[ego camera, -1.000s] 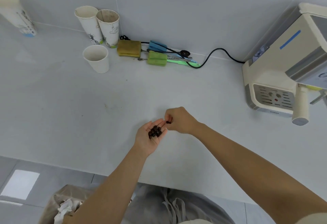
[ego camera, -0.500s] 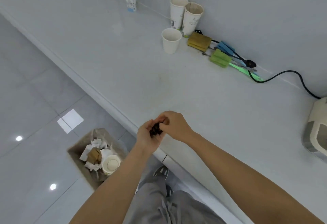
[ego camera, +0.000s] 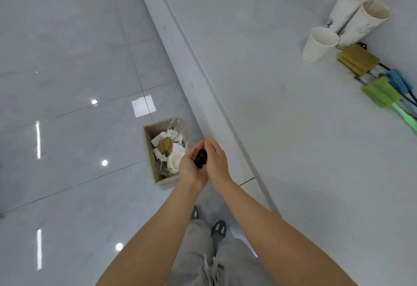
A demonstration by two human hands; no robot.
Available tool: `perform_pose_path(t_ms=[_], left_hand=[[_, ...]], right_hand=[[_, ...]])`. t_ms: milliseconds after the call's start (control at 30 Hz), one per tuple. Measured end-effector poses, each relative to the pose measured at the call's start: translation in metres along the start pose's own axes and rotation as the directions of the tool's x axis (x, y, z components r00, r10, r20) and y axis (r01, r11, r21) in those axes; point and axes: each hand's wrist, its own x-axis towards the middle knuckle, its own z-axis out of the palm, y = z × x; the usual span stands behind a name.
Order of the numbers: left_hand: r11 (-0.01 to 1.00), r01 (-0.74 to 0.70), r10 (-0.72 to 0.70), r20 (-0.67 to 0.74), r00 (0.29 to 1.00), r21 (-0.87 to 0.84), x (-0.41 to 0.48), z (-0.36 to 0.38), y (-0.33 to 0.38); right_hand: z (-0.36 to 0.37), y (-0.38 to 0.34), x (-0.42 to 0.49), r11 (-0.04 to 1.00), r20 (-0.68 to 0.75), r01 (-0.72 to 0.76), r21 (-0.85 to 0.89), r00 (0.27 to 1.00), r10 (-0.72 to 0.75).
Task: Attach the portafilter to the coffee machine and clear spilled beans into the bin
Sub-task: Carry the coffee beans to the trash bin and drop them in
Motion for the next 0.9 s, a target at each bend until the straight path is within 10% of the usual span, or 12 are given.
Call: perform_pose_path(t_ms=[333, 900], left_hand=[[0.998, -0.002, -0.013, -0.210, 0.978, -0.068, 0.049, -0.064, 0.026], [0.998, 0.053, -0.057, -0.425, 0.903, -0.021, 0.251, -0.181, 0.013]], right_hand=[[0.068, 0.078, 0.051, 0.921, 0.102, -0.348, 0.172, 0.937, 0.335], [0.110, 0.231, 0.203, 0.823, 0.076, -0.542, 0.169, 0.840, 0.538]])
